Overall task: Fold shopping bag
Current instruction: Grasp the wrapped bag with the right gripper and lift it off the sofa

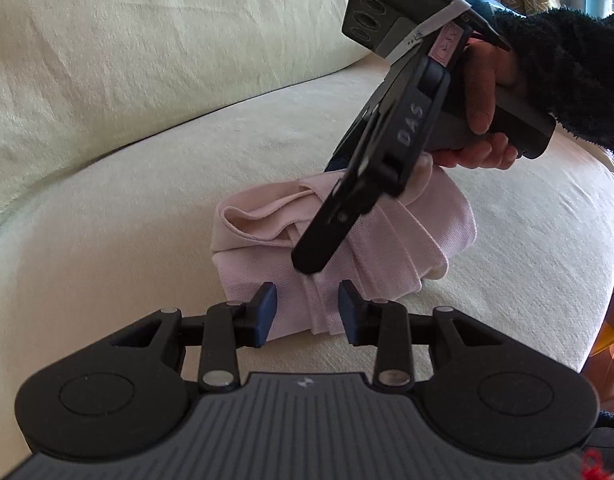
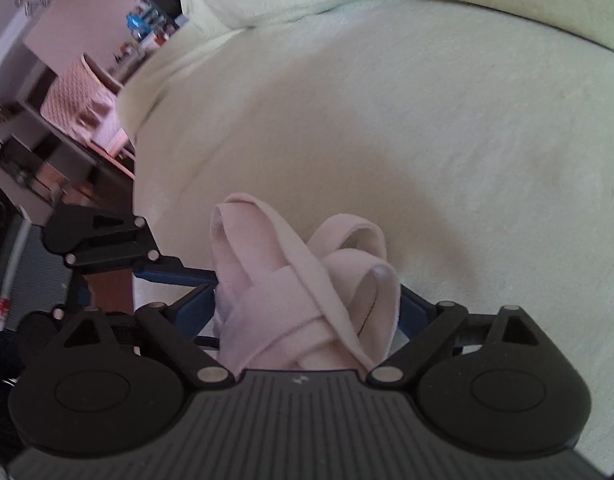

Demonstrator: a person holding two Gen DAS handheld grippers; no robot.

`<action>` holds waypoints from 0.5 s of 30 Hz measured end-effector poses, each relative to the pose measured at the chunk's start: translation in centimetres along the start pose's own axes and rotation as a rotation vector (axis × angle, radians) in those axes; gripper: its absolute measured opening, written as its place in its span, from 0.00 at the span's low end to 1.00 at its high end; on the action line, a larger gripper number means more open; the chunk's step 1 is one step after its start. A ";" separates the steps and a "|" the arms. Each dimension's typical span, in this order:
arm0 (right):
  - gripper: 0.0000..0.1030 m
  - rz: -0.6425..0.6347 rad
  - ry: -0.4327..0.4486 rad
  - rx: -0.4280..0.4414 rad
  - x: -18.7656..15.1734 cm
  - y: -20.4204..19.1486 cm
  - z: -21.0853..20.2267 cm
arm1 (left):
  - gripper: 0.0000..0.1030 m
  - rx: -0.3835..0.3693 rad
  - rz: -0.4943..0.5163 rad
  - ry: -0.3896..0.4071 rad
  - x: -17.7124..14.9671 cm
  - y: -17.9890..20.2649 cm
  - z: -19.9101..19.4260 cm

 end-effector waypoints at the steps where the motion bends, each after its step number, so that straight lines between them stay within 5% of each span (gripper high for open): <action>1: 0.74 0.007 0.004 0.000 -0.2 -0.2 -0.2 | 0.42 -0.001 -0.004 -0.005 0.0 -0.1 -0.1; 7: 0.60 0.044 0.057 -0.081 -1.8 -1.8 -2.1 | 0.39 0.062 -0.002 -0.081 -1.1 -0.9 -1.6; 15: 0.54 0.331 0.260 -0.204 -7.0 -2.1 -7.1 | 0.39 -0.087 -0.185 -0.061 -1.3 0.6 -2.0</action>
Point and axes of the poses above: each gripper's, at about its wrist camera, not at the fingertips, and z roughly the way its jaws point, y to its right, x to its top, the point moved 4 cm from there along z, roughly the way its jaws point, and after that the axes turned 12 degrees about y, right-handed, at the moved point
